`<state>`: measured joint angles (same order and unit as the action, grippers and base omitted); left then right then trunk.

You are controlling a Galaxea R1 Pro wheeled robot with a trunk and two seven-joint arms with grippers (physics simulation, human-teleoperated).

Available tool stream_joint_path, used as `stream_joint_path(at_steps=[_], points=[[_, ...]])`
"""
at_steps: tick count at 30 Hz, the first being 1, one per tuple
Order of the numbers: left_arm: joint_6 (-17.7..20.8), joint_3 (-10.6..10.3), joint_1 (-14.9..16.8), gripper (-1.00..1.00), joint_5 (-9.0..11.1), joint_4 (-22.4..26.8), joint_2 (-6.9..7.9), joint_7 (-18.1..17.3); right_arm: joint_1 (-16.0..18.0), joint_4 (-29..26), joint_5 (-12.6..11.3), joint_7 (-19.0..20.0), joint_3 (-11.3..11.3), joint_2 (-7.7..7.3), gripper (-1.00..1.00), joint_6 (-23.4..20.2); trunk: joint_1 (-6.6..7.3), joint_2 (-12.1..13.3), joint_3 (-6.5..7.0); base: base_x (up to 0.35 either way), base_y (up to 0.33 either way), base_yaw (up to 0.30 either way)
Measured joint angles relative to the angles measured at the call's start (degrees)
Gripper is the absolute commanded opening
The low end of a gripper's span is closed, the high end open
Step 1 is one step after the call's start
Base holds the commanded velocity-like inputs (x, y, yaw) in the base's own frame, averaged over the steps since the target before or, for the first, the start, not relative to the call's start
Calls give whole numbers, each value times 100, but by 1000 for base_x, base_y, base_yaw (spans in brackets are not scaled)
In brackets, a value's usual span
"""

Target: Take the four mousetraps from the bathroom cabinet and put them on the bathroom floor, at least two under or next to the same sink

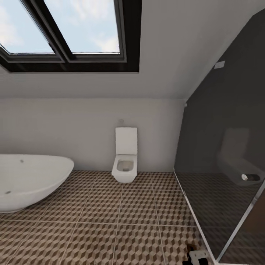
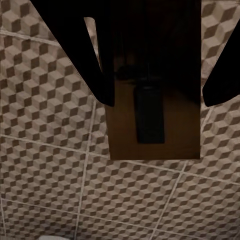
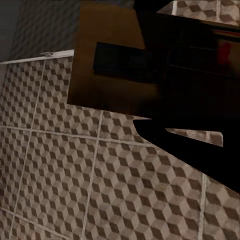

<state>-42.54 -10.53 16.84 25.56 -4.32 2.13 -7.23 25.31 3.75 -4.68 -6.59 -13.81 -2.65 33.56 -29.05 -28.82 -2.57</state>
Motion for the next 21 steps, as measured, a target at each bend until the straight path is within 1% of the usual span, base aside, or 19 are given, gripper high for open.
stream_joint_path(at_steps=[21], points=[[4,-4,0,-100,6,0,-14,17,0,0,-1,0,0,0,-100,0,0,-1,0,0,0,300]])
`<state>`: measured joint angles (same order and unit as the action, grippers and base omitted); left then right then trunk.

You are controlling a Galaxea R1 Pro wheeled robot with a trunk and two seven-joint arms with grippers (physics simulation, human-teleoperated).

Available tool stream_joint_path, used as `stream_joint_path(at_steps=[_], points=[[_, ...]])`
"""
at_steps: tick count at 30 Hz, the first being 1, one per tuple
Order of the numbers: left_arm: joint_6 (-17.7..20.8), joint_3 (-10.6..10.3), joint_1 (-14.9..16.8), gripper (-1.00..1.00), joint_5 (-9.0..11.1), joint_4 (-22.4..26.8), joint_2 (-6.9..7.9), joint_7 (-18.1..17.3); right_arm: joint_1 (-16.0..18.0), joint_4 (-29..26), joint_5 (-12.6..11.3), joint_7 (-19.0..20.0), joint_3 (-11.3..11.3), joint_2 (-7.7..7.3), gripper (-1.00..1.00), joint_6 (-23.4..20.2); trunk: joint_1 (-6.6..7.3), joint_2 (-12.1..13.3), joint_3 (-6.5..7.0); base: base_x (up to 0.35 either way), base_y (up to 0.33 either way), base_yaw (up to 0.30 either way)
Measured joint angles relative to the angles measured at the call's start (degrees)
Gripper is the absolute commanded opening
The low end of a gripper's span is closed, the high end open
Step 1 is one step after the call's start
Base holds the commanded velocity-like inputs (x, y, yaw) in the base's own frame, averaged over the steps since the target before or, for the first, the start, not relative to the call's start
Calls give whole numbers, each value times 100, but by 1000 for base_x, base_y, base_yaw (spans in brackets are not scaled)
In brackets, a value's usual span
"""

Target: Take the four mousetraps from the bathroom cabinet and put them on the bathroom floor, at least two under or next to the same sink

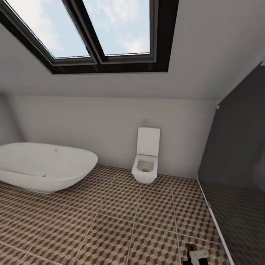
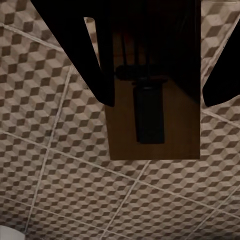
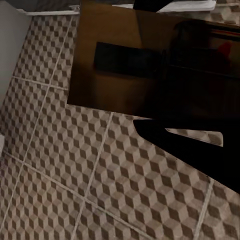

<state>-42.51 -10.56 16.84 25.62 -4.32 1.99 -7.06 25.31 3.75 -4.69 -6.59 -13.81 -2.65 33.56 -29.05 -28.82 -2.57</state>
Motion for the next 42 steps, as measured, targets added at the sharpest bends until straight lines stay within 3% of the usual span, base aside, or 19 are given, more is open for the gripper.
stream_joint_path(at_steps=[42], points=[[-3,1,0,-100,-14,0,-18,21,-9,0,0,8,0,0,-100,0,0,0,0,0,0,300]])
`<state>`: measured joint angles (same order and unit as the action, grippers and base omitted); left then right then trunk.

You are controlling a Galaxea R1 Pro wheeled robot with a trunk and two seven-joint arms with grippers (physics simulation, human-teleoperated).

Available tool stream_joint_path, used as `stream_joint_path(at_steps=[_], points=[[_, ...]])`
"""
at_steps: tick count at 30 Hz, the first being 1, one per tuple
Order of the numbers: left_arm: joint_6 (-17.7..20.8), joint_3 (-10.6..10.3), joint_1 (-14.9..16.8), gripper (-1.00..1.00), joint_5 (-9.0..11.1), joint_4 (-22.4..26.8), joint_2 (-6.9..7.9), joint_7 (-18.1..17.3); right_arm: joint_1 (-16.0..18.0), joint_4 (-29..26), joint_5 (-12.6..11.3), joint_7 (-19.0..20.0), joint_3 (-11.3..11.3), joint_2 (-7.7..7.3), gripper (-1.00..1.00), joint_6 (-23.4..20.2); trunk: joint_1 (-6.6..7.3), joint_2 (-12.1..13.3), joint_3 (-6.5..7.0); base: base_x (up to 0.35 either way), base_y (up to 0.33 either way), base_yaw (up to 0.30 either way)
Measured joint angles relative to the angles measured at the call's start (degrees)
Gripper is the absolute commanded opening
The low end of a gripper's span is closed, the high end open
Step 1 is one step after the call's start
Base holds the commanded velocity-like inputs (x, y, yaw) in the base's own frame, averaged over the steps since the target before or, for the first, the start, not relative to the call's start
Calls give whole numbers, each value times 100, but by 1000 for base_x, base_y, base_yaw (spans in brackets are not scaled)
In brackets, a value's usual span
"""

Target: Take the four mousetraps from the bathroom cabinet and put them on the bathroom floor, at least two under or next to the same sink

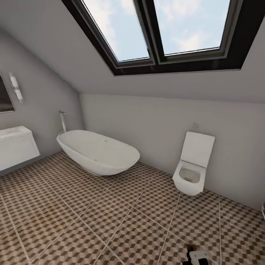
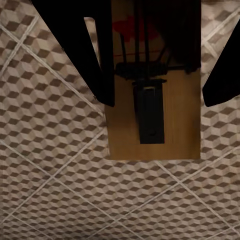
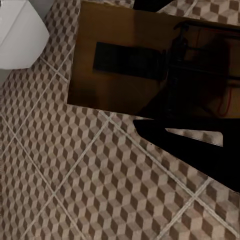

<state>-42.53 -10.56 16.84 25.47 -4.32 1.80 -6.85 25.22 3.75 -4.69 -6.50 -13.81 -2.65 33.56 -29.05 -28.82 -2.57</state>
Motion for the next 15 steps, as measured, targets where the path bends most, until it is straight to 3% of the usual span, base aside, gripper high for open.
stream_joint_path(at_steps=[15], points=[[2,-1,0,-100,-1,0,-1,0,0,0,1,0,0,0,-100,0,0,1,0,0,0,300]])
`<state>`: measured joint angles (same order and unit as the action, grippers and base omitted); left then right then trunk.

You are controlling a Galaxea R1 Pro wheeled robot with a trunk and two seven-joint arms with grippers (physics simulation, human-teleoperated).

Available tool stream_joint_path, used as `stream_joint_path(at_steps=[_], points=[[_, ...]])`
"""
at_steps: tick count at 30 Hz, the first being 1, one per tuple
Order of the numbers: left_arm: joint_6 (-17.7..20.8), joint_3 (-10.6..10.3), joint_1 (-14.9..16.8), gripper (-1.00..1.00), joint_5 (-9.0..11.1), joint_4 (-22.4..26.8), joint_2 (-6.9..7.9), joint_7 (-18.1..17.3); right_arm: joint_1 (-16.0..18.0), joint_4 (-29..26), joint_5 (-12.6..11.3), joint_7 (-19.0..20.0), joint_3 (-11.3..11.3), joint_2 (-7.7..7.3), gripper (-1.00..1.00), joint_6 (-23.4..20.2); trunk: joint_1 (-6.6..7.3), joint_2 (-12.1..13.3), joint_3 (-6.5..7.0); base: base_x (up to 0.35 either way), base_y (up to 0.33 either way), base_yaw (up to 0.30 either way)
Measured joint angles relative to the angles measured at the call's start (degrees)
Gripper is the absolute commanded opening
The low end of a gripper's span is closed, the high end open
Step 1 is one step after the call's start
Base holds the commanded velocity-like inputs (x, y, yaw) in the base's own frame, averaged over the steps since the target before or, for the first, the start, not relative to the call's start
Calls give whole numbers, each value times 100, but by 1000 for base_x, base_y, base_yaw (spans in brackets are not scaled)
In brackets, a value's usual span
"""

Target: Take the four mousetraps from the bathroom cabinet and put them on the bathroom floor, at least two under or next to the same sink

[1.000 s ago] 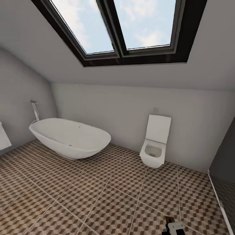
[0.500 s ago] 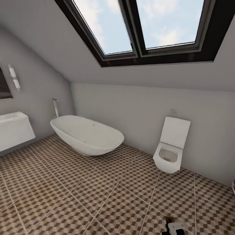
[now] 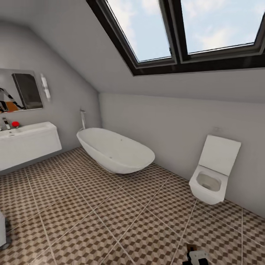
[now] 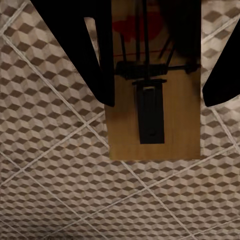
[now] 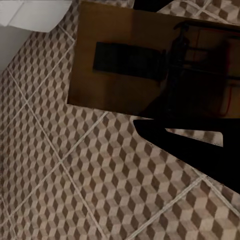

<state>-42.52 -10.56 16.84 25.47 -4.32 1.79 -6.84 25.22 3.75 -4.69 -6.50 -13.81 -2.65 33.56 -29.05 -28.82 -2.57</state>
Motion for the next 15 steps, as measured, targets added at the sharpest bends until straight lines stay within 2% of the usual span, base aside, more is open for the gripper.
stream_joint_path(at_steps=[15], points=[[1,1,0,-100,3,0,4,0,0,0,0,0,0,0,-100,0,0,0,0,0,0,300]])
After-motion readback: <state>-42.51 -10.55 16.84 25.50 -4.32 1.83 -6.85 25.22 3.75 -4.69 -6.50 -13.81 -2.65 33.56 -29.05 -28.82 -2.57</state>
